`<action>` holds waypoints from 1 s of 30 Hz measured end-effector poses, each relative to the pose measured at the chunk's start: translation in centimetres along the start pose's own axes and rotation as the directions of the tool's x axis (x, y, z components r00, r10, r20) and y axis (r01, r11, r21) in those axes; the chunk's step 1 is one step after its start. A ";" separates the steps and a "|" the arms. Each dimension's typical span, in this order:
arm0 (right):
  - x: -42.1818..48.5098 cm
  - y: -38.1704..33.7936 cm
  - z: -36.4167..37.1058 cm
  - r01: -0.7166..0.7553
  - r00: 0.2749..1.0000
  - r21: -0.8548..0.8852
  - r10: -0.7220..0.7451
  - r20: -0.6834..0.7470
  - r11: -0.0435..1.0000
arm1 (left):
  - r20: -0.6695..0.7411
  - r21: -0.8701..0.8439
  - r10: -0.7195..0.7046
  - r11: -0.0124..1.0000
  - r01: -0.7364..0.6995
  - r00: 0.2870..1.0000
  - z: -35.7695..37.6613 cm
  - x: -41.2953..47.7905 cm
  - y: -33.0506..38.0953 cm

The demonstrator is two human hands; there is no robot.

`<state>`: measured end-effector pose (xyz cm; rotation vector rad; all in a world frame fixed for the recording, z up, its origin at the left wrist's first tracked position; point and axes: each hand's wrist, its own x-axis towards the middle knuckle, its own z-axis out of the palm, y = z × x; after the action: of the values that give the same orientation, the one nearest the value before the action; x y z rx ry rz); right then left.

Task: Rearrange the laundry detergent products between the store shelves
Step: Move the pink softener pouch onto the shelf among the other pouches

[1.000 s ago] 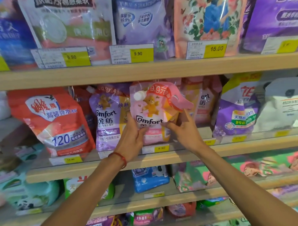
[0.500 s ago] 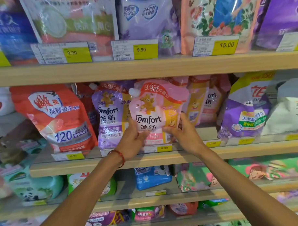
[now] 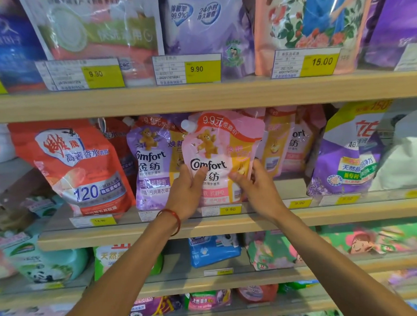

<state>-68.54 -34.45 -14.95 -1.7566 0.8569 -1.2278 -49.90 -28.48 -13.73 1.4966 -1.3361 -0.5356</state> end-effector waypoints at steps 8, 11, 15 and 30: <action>-0.6 0.0 0.1 0.024 0.999 -0.097 -0.027 -0.029 0.995 | -0.007 0.023 -0.031 0.999 0.031 0.999 1.4 -0.1 0.2; -0.6 -0.2 0.2 0.014 0.999 -0.109 -0.019 -0.045 0.994 | -0.013 0.001 -0.041 0.999 0.041 0.999 1.5 0.0 0.0; -1.0 -0.6 0.4 0.008 0.999 -0.146 -0.016 -0.051 0.989 | -0.040 0.046 -0.050 0.998 0.052 0.998 1.1 0.3 -0.1; -6.4 -3.3 1.5 -0.107 0.939 -0.650 -0.138 -0.314 0.753 | -0.245 -0.086 0.117 0.986 -0.142 0.962 -1.2 -3.2 1.1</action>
<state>-68.72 -27.10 -14.83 -2.1148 1.6539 -1.3664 -50.34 -24.95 -13.25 1.3329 -1.1901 -0.3229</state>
